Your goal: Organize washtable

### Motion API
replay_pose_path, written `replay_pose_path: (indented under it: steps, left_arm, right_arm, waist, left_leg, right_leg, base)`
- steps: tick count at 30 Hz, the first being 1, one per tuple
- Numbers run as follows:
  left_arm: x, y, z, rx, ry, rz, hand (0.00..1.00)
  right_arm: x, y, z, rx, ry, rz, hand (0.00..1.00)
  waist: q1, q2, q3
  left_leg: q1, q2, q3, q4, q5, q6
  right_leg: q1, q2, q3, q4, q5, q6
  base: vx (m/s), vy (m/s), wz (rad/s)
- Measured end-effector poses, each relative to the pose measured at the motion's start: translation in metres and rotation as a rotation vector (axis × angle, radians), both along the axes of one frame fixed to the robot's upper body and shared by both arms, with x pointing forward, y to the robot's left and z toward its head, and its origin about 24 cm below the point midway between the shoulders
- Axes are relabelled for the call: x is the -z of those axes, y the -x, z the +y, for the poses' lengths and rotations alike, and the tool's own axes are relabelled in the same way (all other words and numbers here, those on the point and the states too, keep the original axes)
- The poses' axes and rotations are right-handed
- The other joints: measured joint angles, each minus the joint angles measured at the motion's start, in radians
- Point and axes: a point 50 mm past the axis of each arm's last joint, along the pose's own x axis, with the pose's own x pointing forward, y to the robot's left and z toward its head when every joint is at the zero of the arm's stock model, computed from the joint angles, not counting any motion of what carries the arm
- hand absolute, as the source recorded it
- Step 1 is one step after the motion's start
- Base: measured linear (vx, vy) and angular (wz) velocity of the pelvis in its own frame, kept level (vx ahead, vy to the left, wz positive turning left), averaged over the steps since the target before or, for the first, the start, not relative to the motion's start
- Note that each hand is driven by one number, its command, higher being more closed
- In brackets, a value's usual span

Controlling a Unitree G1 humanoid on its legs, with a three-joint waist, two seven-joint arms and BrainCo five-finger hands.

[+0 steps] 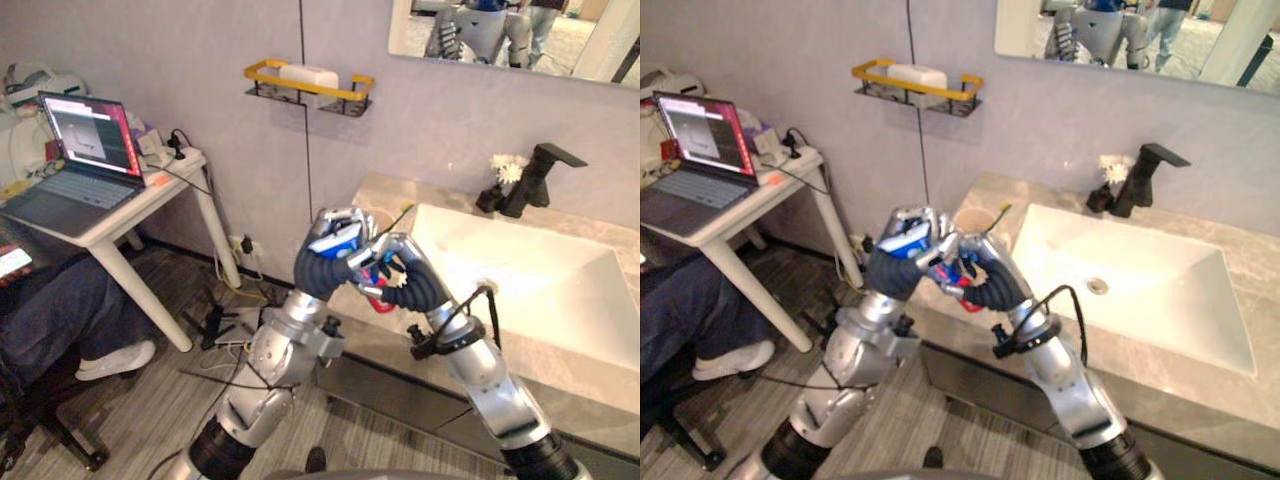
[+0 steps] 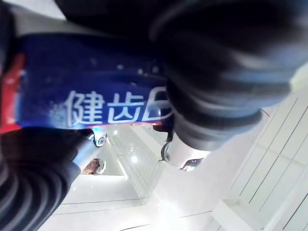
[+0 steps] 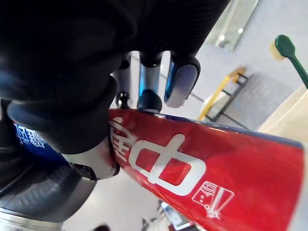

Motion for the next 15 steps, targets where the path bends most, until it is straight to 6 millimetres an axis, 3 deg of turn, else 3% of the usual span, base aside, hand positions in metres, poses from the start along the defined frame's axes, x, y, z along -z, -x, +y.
replay_pose_path:
  steps: [9, 15]
  left_arm:
    - [0.004, -0.002, -0.001, 0.001, -0.017, 0.02, 1.0]
    - [-0.004, -0.004, -0.006, 0.016, -0.002, -0.013, 1.0]
  right_arm:
    - [0.006, -0.003, -0.003, 0.039, 0.007, 0.013, 0.0]
    - [-0.009, 0.003, -0.022, 0.133, -0.023, -0.061, 0.0]
  waist:
    - [-0.026, 0.0, 0.0]
    - [-0.05, 0.001, 0.0]
  left_leg:
    - [-0.001, 0.01, 0.038, 0.0, -0.002, 0.001]
    - [-0.001, 0.019, 0.066, 0.0, -0.005, 0.005]
  right_leg:
    - [-0.017, 0.003, 0.03, -0.003, 0.01, -0.011]
    - [-0.021, 0.008, 0.054, -0.019, 0.024, -0.012]
  base:
    - [-0.01, -0.019, -0.12]
    - [-0.01, -0.015, -0.16]
